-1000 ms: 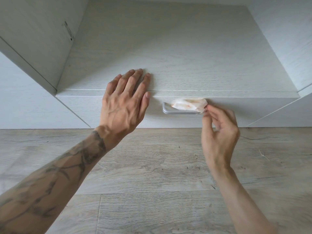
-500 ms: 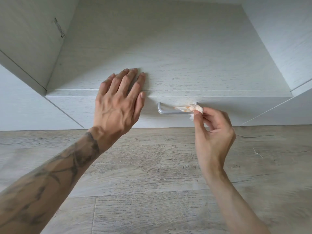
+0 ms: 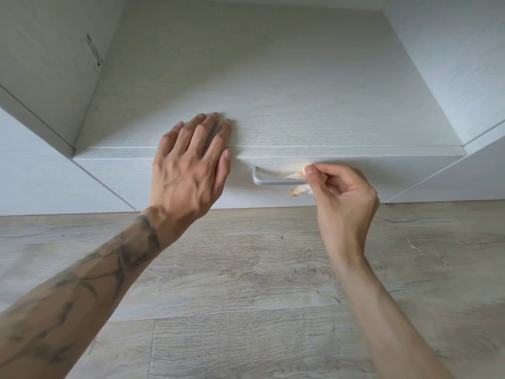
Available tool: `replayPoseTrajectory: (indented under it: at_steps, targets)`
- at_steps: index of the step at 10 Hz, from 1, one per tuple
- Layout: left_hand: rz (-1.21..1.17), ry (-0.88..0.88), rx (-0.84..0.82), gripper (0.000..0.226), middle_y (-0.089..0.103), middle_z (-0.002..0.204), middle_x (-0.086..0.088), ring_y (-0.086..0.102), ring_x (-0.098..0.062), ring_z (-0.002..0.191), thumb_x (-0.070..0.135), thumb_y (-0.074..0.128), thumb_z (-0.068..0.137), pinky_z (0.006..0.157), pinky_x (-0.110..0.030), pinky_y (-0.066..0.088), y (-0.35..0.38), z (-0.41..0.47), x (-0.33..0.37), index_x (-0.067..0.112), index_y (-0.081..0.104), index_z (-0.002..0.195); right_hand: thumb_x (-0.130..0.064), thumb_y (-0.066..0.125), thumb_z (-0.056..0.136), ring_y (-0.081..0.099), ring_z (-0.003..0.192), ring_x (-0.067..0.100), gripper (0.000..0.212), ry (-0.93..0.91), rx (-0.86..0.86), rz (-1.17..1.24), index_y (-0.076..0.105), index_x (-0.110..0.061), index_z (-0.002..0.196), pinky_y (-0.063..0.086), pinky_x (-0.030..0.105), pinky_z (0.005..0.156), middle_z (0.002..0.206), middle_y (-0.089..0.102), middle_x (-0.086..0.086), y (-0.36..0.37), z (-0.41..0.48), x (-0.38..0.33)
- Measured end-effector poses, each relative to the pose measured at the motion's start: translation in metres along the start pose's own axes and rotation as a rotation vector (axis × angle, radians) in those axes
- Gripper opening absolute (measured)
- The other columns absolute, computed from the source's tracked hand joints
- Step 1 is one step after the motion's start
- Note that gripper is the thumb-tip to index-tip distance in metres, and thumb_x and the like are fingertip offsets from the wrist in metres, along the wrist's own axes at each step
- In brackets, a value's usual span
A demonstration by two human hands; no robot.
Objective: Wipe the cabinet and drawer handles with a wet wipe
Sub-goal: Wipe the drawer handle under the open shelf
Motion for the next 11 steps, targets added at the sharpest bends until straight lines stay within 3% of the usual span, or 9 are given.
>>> replayPoseTrajectory:
  at_steps: [2, 3, 6, 8, 10, 11]
  targets:
    - [0.001, 0.003, 0.014, 0.051, 0.05, 0.158, -0.009, 0.047, -0.029, 0.144, 0.039, 0.025, 0.116, 0.117, -0.045, 0.034, 0.0, -0.001, 0.0, 0.015, 0.047, 0.156, -0.014, 0.082, 0.093, 0.078, 0.086, 0.014, 0.007, -0.036, -0.035, -0.003, 0.08, -0.018, 0.099, 0.058, 0.018, 0.08, 0.098, 0.079, 0.002, -0.003, -0.013, -0.006]
    - [0.002, 0.001, 0.016, 0.051, 0.05, 0.158, -0.009, 0.046, -0.029, 0.144, 0.038, 0.026, 0.116, 0.117, -0.045, 0.033, 0.0, 0.0, 0.0, 0.015, 0.047, 0.156, -0.015, 0.08, 0.096, 0.077, 0.089, 0.016, 0.005, -0.017, -0.037, -0.002, 0.079, -0.015, 0.1, 0.06, 0.025, 0.084, 0.099, 0.078, 0.007, -0.002, -0.004, -0.003]
    - [-0.014, 0.001, -0.006, 0.053, 0.049, 0.158, -0.01, 0.047, -0.029, 0.145, 0.038, 0.024, 0.116, 0.118, -0.046, 0.033, -0.001, -0.001, 0.0, 0.013, 0.048, 0.156, -0.005, 0.078, 0.095, 0.075, 0.091, 0.016, 0.016, -0.135, -0.067, -0.083, 0.081, -0.014, 0.107, 0.062, 0.028, 0.087, 0.104, 0.071, 0.002, 0.0, -0.02, -0.017]
    - [-0.015, 0.005, -0.002, 0.052, 0.05, 0.158, -0.01, 0.047, -0.029, 0.145, 0.038, 0.025, 0.116, 0.117, -0.046, 0.034, -0.002, 0.0, 0.001, 0.013, 0.048, 0.155, -0.002, 0.083, 0.089, 0.072, 0.079, 0.014, 0.02, -0.343, -0.154, -0.271, 0.083, -0.01, 0.107, 0.059, 0.024, 0.081, 0.1, 0.071, 0.005, 0.028, -0.04, -0.047]
    - [-0.003, 0.01, 0.006, 0.052, 0.05, 0.158, -0.011, 0.048, -0.029, 0.145, 0.037, 0.026, 0.116, 0.117, -0.046, 0.035, -0.003, 0.0, 0.002, 0.012, 0.048, 0.155, -0.006, 0.082, 0.091, 0.07, 0.08, 0.016, 0.023, -0.496, -0.229, -0.411, 0.082, -0.013, 0.113, 0.061, 0.035, 0.074, 0.099, 0.07, 0.004, 0.058, -0.048, -0.064]
    - [-0.002, 0.01, 0.013, 0.051, 0.05, 0.158, -0.01, 0.048, -0.029, 0.145, 0.037, 0.027, 0.116, 0.118, -0.046, 0.034, -0.003, -0.001, 0.002, 0.013, 0.049, 0.155, -0.006, 0.085, 0.089, 0.069, 0.08, 0.023, 0.021, -0.579, -0.186, -0.443, 0.083, -0.011, 0.109, 0.06, 0.04, 0.073, 0.092, 0.071, 0.004, 0.045, -0.044, -0.061]
Point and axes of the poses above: each hand's wrist, its own z-axis towards the middle knuckle, its own y-axis out of the palm, x = y × z, the point moved 10 cm from there along z, towards the middle knuckle
